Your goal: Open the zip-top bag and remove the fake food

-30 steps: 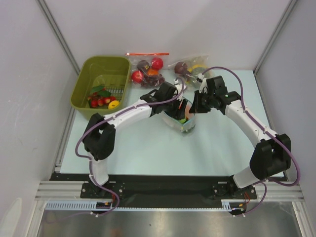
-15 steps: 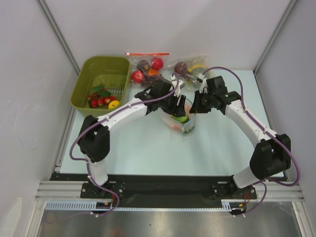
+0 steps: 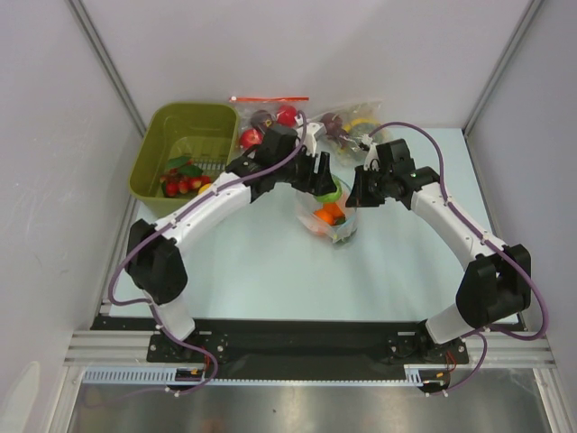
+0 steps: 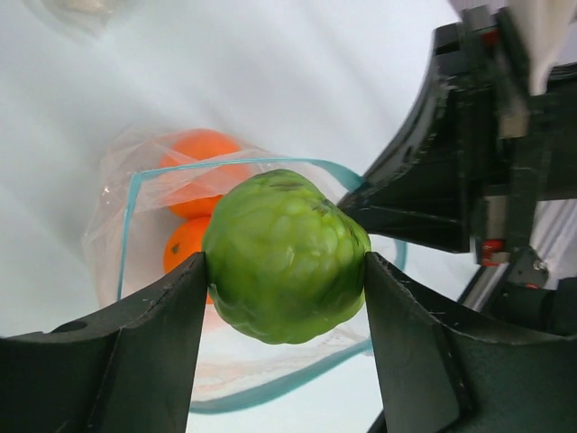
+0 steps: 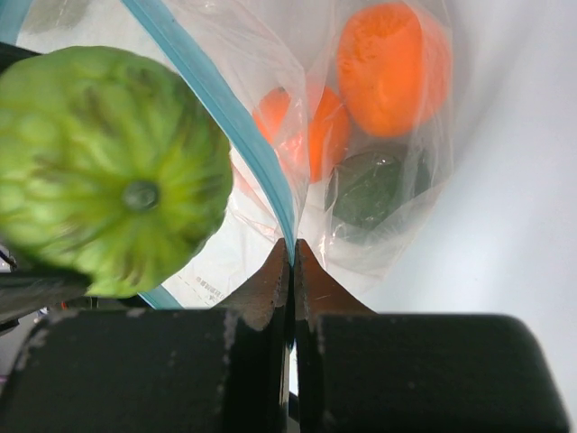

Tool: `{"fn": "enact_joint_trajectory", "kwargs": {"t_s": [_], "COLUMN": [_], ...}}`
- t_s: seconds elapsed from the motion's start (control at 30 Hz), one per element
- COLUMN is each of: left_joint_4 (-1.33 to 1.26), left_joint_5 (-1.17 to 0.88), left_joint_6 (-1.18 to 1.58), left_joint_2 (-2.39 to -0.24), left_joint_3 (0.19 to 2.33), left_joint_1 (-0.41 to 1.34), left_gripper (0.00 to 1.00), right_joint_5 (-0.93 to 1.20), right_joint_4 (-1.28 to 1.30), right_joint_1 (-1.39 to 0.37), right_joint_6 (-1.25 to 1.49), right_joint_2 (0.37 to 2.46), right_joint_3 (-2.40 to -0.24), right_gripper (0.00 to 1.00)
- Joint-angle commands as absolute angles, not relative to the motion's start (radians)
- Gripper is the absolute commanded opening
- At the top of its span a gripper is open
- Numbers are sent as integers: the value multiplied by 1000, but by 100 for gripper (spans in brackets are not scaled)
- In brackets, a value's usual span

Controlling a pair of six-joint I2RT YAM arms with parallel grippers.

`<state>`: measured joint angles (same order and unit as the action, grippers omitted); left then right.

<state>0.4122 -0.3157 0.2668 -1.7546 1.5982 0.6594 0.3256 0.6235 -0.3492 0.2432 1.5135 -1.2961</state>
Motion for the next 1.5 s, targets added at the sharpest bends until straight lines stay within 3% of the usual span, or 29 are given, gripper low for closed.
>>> {"fn": "enact_joint_trajectory", "kwargs": {"t_s": [0.0, 0.43, 0.7, 1.03, 1.23, 1.47], "left_joint_4": [379, 169, 90, 205, 377, 416], "left_joint_5": [-392, -710, -749, -476, -81, 130], "left_joint_6": [314, 417, 423, 328, 250, 249], "left_joint_2": [-1678, -1588, -1490, -1402, -1460, -1572], "left_joint_3": [1658, 1603, 1554, 1509, 1546, 1532], "left_joint_1": [635, 497, 381, 117, 92, 80], "left_gripper": [16, 15, 15, 15, 11, 15], "right_joint_5": [319, 318, 321, 311, 313, 311], "right_joint_4": [617, 615, 615, 614, 609, 612], "right_joint_1": [-347, -347, -347, -348, -347, -345], "right_joint_6": [242, 244, 244, 239, 239, 238], "right_joint_2": [1505, 1503, 1505, 1491, 1489, 1482], "right_joint_3": [-1301, -1299, -1298, -1296, -1301, -1293], "right_gripper": [0, 0, 0, 0, 0, 0]}}
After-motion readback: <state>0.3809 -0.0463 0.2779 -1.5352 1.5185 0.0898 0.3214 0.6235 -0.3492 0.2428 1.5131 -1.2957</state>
